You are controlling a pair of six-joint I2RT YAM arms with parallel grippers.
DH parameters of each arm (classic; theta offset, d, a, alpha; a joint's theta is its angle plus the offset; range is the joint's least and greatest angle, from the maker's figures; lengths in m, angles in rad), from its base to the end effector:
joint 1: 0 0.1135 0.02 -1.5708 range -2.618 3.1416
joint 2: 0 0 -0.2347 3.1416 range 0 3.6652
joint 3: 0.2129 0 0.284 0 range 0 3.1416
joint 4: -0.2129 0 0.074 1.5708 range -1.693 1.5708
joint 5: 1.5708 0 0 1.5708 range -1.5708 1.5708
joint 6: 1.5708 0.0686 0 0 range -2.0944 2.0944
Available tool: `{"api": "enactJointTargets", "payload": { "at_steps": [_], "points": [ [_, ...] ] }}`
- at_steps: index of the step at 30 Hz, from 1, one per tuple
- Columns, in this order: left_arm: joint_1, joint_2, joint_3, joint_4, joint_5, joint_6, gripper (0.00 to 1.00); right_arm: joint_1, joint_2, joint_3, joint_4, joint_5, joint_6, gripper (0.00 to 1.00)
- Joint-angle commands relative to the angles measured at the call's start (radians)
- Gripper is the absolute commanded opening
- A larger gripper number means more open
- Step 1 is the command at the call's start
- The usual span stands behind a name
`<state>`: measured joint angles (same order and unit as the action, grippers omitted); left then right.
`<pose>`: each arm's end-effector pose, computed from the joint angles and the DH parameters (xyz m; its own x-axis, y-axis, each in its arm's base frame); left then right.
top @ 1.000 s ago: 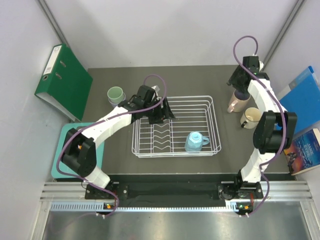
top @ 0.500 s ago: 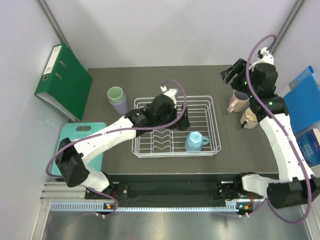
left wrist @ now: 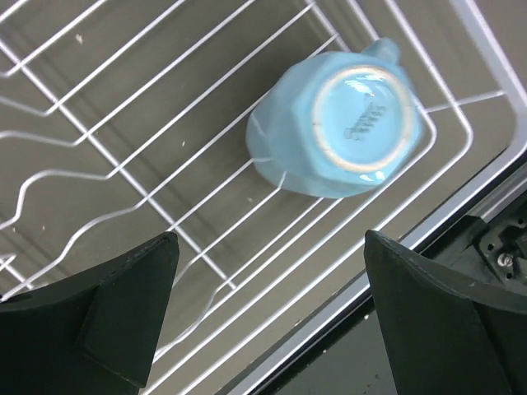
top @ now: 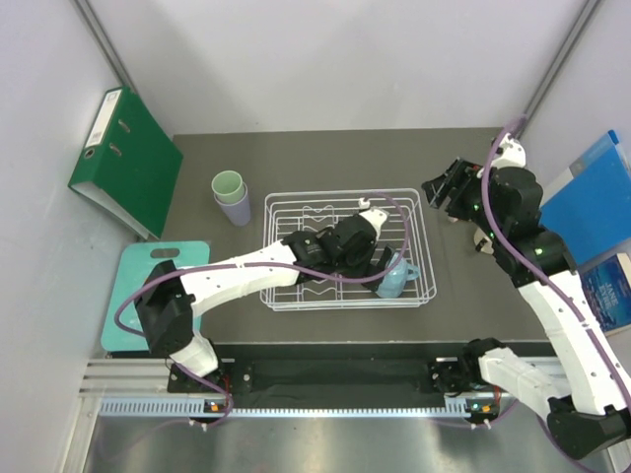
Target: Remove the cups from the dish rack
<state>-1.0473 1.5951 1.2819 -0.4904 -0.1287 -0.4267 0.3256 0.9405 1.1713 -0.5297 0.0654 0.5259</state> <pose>0.2110 -0.3480 0.2174 -0.6646 0.3304 -0.6701 0.5924 0.7796 -0.2032 0.2613 0.0835 0.3831 -0.3718 0.4032 -0.8362 -0.0848 0.8822 0.4631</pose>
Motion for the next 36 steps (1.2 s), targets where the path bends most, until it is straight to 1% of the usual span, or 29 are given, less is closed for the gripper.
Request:
{"api": "enactJointTargets", "payload": {
  "at_steps": [1,4,9,15,20,30,36],
  "points": [
    [-0.031,0.023,0.095,0.021,-0.067,0.042,0.99,0.016,-0.039,-0.030,-0.012,0.017,-0.009,0.69],
    [-0.042,0.026,0.120,0.024,-0.117,0.017,0.99,0.023,-0.051,-0.048,-0.009,0.005,0.002,0.69],
    [-0.043,0.008,0.109,0.079,-0.098,0.011,0.99,0.030,-0.057,-0.062,-0.007,-0.003,0.002,0.68],
    [-0.045,0.112,0.160,0.078,-0.045,0.022,0.99,0.030,-0.042,-0.039,-0.023,0.002,-0.020,0.68],
    [-0.046,0.154,0.175,0.102,-0.006,0.013,0.99,0.030,-0.039,-0.033,-0.032,0.001,-0.026,0.68],
    [-0.045,0.252,0.198,0.112,0.032,0.013,0.99,0.030,-0.035,-0.055,-0.027,-0.010,-0.024,0.68],
    [-0.045,0.290,0.208,0.124,0.023,0.009,0.99,0.029,-0.034,-0.068,-0.023,-0.012,-0.024,0.68]
  ]
}}
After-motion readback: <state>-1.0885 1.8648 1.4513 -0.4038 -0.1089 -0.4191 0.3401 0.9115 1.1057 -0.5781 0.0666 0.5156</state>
